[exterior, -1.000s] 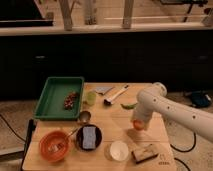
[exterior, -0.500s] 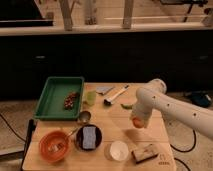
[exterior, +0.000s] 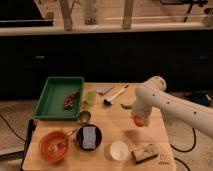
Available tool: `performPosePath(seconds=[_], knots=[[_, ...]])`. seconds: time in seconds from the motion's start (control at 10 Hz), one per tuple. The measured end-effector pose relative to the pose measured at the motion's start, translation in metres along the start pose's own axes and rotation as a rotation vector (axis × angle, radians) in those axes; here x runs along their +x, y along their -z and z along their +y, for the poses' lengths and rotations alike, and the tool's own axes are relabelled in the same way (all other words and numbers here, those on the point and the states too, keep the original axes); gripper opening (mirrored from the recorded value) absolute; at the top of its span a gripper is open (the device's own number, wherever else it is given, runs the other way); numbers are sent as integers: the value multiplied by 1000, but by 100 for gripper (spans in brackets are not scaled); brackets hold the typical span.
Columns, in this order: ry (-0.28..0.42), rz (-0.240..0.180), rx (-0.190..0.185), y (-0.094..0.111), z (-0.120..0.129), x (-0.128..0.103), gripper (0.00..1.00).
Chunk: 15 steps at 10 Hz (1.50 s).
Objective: Place apple in plastic cup
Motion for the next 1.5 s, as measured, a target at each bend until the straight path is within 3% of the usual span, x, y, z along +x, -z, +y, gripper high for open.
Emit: performPosePath(seconds=[1.5], knots=[[-2, 36, 9, 19, -28, 2, 3]])
